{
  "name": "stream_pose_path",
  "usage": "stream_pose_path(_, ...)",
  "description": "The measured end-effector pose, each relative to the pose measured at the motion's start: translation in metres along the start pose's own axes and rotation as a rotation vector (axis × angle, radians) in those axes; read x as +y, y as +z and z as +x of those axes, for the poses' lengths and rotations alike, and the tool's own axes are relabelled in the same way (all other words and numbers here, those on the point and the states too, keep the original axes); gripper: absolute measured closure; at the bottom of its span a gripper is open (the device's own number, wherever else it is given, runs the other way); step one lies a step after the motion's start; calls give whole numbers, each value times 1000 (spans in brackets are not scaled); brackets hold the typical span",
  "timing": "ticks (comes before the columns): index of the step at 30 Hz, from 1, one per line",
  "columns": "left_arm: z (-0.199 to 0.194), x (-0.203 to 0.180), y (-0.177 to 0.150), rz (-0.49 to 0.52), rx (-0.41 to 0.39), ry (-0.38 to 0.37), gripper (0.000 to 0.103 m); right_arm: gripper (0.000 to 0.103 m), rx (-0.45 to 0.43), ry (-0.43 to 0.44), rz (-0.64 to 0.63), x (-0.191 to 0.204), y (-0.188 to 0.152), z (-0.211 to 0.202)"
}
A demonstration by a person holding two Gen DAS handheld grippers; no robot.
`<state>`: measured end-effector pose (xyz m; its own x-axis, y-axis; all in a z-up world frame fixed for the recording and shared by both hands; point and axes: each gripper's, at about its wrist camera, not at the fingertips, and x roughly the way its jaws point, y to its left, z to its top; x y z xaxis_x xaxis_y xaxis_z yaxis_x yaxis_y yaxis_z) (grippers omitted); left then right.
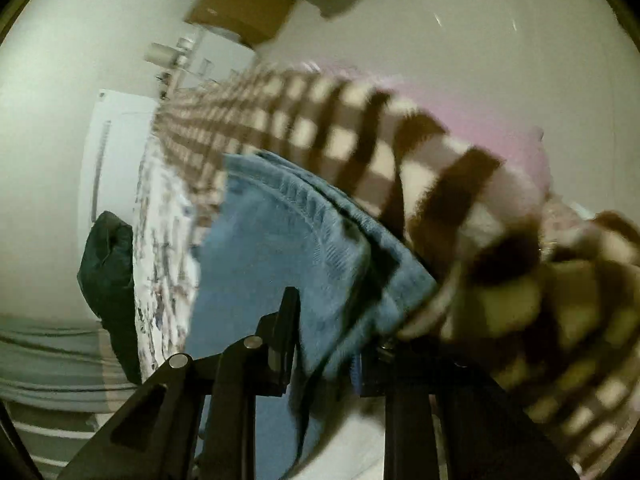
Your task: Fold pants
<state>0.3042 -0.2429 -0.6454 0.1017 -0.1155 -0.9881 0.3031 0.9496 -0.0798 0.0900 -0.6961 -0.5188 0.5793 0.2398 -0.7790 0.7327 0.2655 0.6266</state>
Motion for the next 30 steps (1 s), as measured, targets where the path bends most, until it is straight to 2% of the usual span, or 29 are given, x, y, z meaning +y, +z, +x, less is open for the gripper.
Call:
stream_pose_path(3, 6, 0, 3, -25, 1, 2, 0, 82, 13, 11, 6, 2, 9, 13)
stream_pose_path(4, 7, 2, 7, -38, 12, 1, 0, 91, -1, -5, -18, 11, 10, 13)
stream_pose_path(5, 7, 5, 11, -61, 25, -7, 0, 93, -18, -15, -42, 21, 9, 9)
stream_pose_path(8, 0, 12, 15, -108, 27, -55, 0, 94, -69, 9, -63, 42, 4, -14)
stream_pose_path(12, -21, 31, 12, -167, 16, -115, 0, 94, -105, 21, -272, 114, -18, -48)
stream_pose_path(16, -60, 71, -7, -253, -28, -176, 0, 94, -78, 25, -532, 202, -59, -56)
stream_pose_path(19, -94, 112, -39, -301, -82, -164, 0, 94, -16, 33, -730, 266, -117, -45)
stream_pose_path(21, -112, 157, -64, -354, -105, -147, 0, 94, 40, 39, -846, 301, -163, -26)
stream_pose_path(24, -130, 210, -98, -448, -128, -119, 0, 94, 173, 37, -1010, 342, -253, 25)
stream_pose_path(27, -133, 260, -124, -534, -131, -71, 0, 94, 300, 8, -1193, 354, -362, 85)
stream_pose_path(29, -133, 294, -140, -591, -137, -48, 0, 94, 385, 0, -1242, 342, -414, 107)
stream_pose_path(30, -133, 306, -145, -608, -141, -46, 0, 94, 403, -29, -1307, 338, -443, 123)
